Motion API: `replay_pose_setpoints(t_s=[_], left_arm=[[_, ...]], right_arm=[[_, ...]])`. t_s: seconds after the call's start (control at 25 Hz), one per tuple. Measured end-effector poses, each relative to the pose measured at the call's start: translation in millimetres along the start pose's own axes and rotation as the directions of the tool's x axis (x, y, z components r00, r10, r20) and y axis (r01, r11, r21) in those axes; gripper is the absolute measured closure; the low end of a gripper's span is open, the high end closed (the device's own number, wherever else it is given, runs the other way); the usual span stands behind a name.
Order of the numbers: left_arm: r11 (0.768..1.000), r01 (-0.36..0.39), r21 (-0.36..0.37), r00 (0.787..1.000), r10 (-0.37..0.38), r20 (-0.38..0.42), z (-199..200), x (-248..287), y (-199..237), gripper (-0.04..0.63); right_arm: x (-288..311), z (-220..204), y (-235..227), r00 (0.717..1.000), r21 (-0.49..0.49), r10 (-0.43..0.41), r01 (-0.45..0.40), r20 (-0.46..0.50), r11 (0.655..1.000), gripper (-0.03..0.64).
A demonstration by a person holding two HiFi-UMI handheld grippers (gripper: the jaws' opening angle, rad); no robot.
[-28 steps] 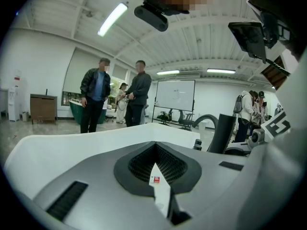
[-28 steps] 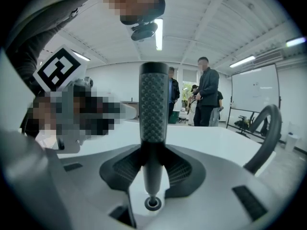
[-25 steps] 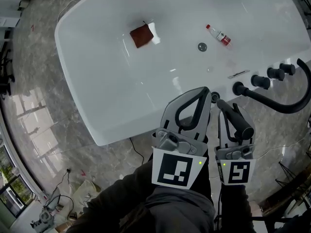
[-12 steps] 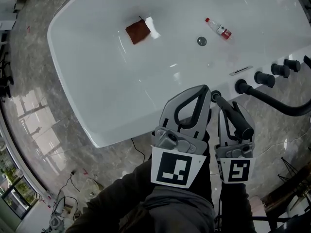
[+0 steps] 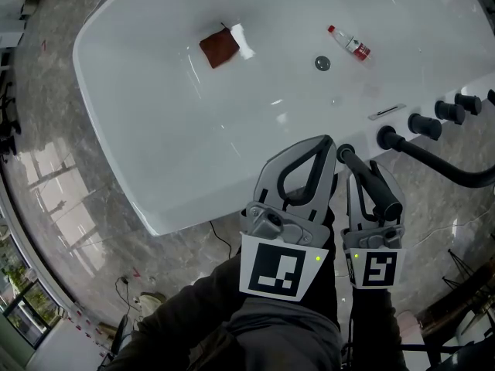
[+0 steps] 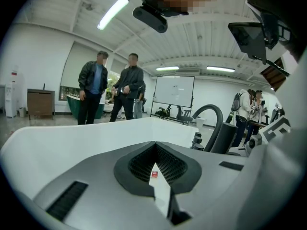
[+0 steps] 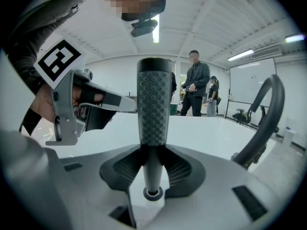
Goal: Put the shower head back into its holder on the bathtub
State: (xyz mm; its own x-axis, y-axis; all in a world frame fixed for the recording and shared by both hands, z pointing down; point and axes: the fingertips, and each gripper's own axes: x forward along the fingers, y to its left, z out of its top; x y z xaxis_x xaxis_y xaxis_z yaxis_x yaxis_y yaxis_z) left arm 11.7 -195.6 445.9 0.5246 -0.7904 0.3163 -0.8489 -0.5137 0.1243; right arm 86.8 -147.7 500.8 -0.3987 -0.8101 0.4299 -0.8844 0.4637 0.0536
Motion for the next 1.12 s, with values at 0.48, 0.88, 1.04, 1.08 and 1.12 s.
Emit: replay_pose_setpoints(t_s=[0.48,0.88,1.04,1.08,1.12], left_arm=[[1.0,0.007,0.001,1.0,-0.007,-0.014,-12.9,-2.0,6.4,0.592],[1.0,0.021,0.0,1.0,-0.021,-0.023,-19.3,0.0,9.2,0.592],[1.0,0.019,-0.001,0.999,-0.019,-0.027,-21.2,1.1,11.4,0.592],[1.0,0.018,-0.001,0.999,-0.018,-0.026,-21.7,1.6,12.0,0.592],[1.0,0.017,-0.001,1.0,-0.017,-0.026,-22.1,2.0,12.7,0.592]], right_arm=[[5.3,-17.9,-2.2,0.999,0.006,-0.034,0.034,-0.024,0.999,0.476],[13.8,-27.3,-2.3,0.998,0.011,-0.043,0.043,-0.037,0.999,0.476],[17.5,-30.7,-2.7,0.998,0.012,-0.042,0.043,-0.042,0.999,0.476],[18.4,-31.2,-3.2,0.998,0.013,-0.042,0.043,-0.043,0.999,0.476],[19.3,-31.3,-3.6,0.998,0.013,-0.042,0.043,-0.042,0.999,0.476]])
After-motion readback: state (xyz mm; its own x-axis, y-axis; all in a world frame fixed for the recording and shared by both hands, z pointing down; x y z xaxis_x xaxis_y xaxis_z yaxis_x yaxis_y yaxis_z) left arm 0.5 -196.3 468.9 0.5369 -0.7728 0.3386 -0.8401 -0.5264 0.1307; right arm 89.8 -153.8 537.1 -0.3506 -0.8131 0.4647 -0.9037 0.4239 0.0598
